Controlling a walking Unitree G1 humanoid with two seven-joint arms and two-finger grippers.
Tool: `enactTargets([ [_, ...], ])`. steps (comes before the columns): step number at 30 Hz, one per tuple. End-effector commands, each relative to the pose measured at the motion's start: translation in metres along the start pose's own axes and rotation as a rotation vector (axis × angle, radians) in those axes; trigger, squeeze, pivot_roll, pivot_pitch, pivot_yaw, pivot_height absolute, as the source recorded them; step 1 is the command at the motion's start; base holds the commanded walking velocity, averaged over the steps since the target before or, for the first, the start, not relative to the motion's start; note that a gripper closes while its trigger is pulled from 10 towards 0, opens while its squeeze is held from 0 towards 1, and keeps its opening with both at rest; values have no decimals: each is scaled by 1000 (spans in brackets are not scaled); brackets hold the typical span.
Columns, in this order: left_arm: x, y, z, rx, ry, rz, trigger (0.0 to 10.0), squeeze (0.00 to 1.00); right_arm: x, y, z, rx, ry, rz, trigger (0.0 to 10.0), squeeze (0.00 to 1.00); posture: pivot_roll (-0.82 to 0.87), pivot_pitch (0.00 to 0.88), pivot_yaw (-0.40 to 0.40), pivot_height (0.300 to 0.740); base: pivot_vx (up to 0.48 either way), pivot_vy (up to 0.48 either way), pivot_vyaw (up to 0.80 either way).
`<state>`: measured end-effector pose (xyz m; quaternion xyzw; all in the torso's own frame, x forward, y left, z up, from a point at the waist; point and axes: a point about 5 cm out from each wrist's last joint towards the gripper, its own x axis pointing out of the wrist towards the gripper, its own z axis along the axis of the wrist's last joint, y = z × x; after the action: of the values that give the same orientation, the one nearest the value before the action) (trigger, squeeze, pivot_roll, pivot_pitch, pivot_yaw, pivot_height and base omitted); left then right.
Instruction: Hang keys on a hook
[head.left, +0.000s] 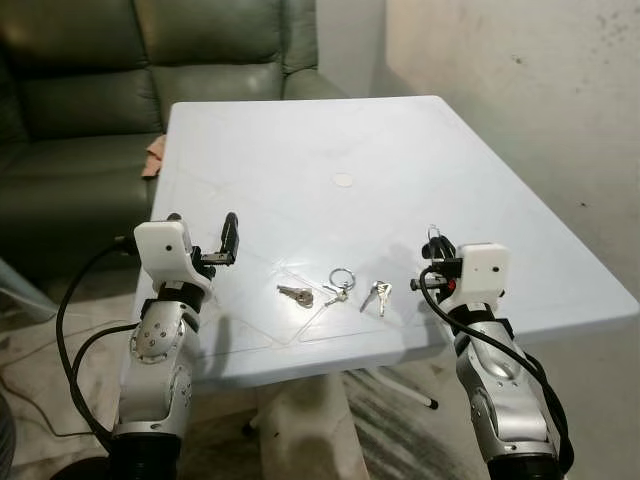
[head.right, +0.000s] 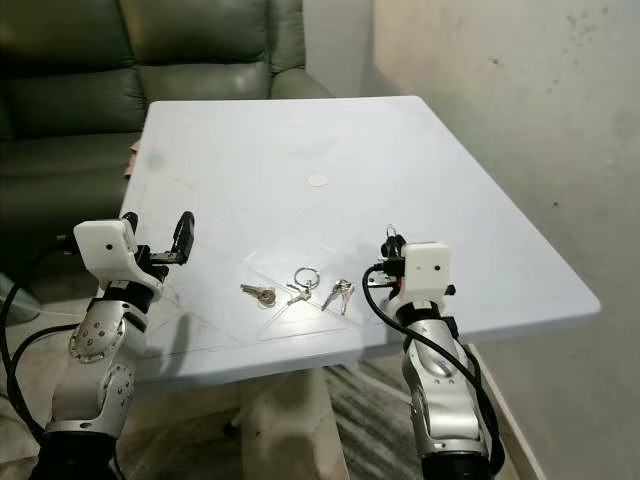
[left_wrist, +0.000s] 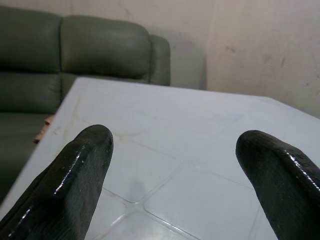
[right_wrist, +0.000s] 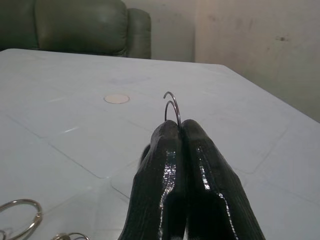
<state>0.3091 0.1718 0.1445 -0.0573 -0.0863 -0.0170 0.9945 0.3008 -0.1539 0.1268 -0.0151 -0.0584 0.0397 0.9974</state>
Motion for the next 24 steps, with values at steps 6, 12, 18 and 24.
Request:
enactTargets([
  [6,4,3,-1,60,21,27,10000,0,0,1,-1,-12,12,-1,10000,0,25,0,-19,740,0,132,-738],
  [12,7,-5,-2,-6,42,-25,10000,0,-1,-1,-2,-18,17,-11,10000,0,17,0,-15,740,0,0,-738],
  [18,6,-9,-1,-43,46,-60,10000,0,-3,-3,-2,-24,22,-25,10000,0,12,0,-12,740,0,0,-731],
  [24,5,-10,-5,-4,68,-56,10000,0,-5,-4,-2,-26,24,-33,10000,0,6,0,-14,740,0,0,-727],
])
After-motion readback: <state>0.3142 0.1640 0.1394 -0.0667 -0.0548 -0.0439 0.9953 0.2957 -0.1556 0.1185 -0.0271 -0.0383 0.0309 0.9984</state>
